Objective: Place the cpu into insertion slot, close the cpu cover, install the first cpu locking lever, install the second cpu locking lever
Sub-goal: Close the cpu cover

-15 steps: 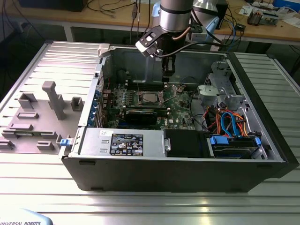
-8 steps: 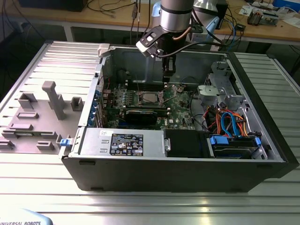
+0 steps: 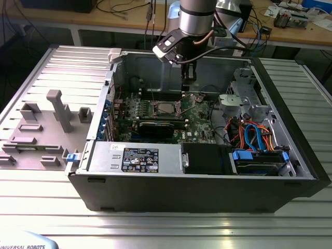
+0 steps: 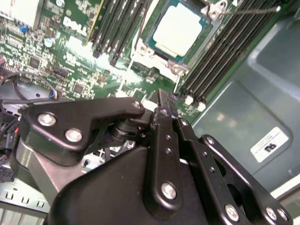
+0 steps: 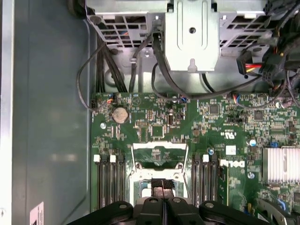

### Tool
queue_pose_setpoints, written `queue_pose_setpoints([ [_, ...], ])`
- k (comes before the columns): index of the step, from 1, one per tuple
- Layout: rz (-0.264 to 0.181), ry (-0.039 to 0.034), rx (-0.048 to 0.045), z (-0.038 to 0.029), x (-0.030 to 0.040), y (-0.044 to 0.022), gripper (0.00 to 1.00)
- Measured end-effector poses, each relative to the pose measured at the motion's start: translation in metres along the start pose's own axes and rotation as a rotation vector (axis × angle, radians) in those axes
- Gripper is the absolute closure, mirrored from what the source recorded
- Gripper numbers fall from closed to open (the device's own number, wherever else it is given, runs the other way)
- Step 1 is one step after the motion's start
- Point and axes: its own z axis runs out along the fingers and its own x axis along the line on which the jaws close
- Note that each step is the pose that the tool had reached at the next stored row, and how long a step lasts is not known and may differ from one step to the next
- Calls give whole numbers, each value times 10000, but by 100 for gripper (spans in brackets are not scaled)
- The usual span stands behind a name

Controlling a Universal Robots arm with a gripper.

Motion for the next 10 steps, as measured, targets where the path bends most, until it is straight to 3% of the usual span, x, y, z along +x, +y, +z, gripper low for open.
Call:
queue_pose_setpoints([
  [6,-2,0,0,35,-1,144,89],
  [10,-1,0,-1,99,-3,321,89],
])
